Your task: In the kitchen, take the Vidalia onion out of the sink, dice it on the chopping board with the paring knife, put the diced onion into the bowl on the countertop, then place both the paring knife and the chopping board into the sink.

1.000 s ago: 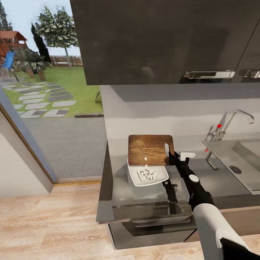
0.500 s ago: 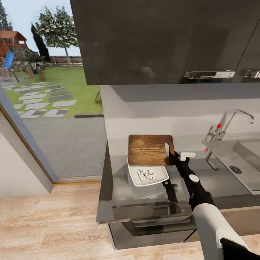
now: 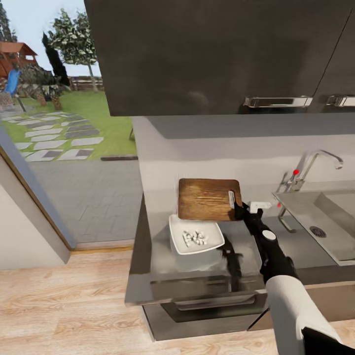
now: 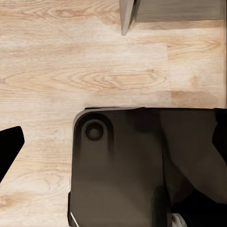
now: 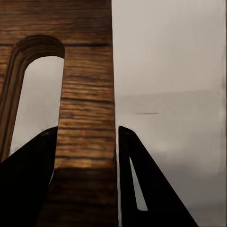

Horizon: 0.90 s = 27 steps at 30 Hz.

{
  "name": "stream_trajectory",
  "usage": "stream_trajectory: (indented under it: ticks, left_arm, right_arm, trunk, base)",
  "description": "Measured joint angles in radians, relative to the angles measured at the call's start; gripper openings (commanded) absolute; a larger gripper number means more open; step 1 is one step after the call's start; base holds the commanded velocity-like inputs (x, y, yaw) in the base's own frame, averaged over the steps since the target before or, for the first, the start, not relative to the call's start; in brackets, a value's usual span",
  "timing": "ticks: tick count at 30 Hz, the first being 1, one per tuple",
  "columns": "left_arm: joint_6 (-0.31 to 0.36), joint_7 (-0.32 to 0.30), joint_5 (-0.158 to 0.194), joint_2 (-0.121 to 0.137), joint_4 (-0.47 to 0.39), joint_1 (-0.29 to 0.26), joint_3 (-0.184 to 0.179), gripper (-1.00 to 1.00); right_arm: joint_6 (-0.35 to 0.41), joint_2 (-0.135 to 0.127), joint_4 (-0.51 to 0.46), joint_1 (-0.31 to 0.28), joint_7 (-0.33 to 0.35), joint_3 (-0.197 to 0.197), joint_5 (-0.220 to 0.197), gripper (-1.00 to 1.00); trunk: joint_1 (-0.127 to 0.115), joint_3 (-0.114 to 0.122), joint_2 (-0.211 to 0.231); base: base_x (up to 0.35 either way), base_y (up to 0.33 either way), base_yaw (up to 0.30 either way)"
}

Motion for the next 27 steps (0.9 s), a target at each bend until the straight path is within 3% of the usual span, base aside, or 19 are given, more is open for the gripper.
stream_trajectory:
  ticks: [2,7,11,17,22,27]
  left_arm:
    - [0.0,0.0,0.0,0.0,0.0,0.0,0.0,1.0]
    - [0.0,0.0,0.0,-0.001,-0.001,0.0,0.0,1.0]
    - [0.0,0.0,0.0,-0.005,0.0,0.0,0.0,1.0]
    - [0.0,0.0,0.0,-0.007,0.0,0.0,0.0,1.0]
    - [0.0,0.0,0.0,-0.007,0.0,0.0,0.0,1.0]
    - [0.0,0.0,0.0,-0.007,0.0,0.0,0.0,1.0]
  right_arm:
    - [0.125,0.002,-0.066,0.0,0.0,0.0,0.003,-1.0]
    - [0.316,0.007,-0.168,0.001,0.002,0.005,0.002,-1.0]
    - [0.368,0.008,-0.186,0.0,0.002,0.006,0.003,-1.0]
    - [0.383,0.011,-0.189,0.001,0.002,0.017,0.003,-1.0]
    - [0.43,0.013,-0.189,0.001,0.0,0.107,0.003,-1.0]
    - [0.45,0.029,-0.188,0.0,-0.003,0.126,0.003,-1.0]
  trunk:
    - [0.0,0.0,0.0]
    - [0.0,0.0,0.0]
    - [0.0,0.0,0.0]
    - [0.0,0.0,0.0]
    - [0.0,0.0,0.0]
    - [0.0,0.0,0.0]
  base:
    - [0.0,-0.306,0.0]
    - [0.0,-0.318,0.0]
    - [0.0,-0.322,0.0]
    - [0.0,-0.322,0.0]
    - [0.0,-0.322,0.0]
    - [0.0,-0.322,0.0]
